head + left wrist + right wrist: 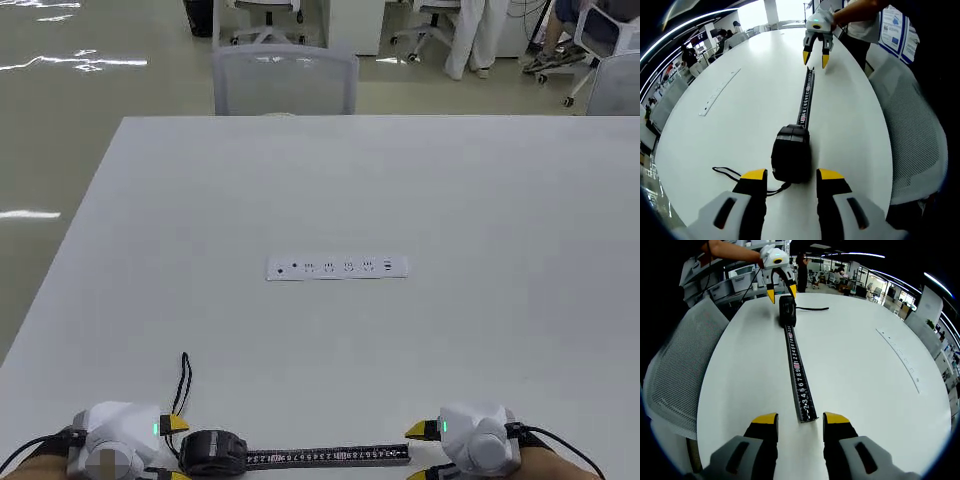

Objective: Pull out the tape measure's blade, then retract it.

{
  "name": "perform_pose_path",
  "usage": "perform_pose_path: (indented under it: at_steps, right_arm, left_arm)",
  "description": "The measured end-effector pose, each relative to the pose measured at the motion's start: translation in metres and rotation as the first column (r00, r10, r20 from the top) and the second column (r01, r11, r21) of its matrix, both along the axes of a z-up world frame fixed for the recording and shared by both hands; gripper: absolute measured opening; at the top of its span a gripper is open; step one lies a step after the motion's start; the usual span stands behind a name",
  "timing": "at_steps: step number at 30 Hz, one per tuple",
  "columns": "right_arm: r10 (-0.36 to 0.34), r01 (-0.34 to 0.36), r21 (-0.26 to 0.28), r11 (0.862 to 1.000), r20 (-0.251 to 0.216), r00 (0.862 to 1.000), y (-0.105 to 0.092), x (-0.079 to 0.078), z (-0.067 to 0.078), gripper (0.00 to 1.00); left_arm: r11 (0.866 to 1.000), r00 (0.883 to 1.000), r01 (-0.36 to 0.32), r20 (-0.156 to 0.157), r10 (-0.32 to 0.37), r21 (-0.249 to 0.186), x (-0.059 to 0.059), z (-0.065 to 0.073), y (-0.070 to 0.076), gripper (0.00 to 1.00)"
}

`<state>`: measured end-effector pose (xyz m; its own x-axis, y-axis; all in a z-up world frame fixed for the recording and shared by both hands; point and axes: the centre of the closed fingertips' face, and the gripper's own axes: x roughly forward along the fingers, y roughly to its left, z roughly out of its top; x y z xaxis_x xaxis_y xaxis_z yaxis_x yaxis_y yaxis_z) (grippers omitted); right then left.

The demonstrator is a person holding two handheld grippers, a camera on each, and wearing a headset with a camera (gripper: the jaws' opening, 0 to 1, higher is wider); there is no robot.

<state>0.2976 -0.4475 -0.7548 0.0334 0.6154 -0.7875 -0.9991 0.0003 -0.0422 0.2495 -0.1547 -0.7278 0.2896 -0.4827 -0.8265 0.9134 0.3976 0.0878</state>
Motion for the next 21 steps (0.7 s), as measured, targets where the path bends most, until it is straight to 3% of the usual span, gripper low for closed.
perform_pose_path:
  at_steps: [6, 8, 12, 17, 21]
  right_arm:
    - [-0.059, 0.059, 0.013, 0.998, 0.003, 0.998, -0.001, -0.004, 0.009, 0.39]
    - [-0.099, 0.099, 0.019, 0.995, 0.001, 0.995, -0.001, -0.005, 0.013, 0.43]
    - [-0.142, 0.141, 0.035, 0.989, 0.012, 0.990, -0.002, -0.009, 0.020, 0.45]
    - [-0.219, 0.218, 0.049, 0.975, 0.021, 0.975, -0.003, -0.013, 0.028, 0.50]
    - [-0.300, 0.300, 0.064, 0.952, -0.005, 0.954, -0.007, -0.020, 0.034, 0.53]
  left_arm:
    - [0.996, 0.997, -0.081, 0.009, 0.082, -0.036, -0.008, 0.009, 0.002, 0.40]
    - [0.986, 0.990, -0.142, 0.007, 0.143, -0.081, -0.010, 0.016, -0.002, 0.42]
    - [0.974, 0.980, -0.197, -0.006, 0.197, -0.110, -0.020, 0.020, -0.005, 0.48]
    - [0.960, 0.968, -0.250, -0.005, 0.252, -0.129, -0.030, 0.024, -0.008, 0.54]
    - [0.939, 0.949, -0.309, 0.011, 0.314, -0.153, -0.034, 0.028, -0.009, 0.58]
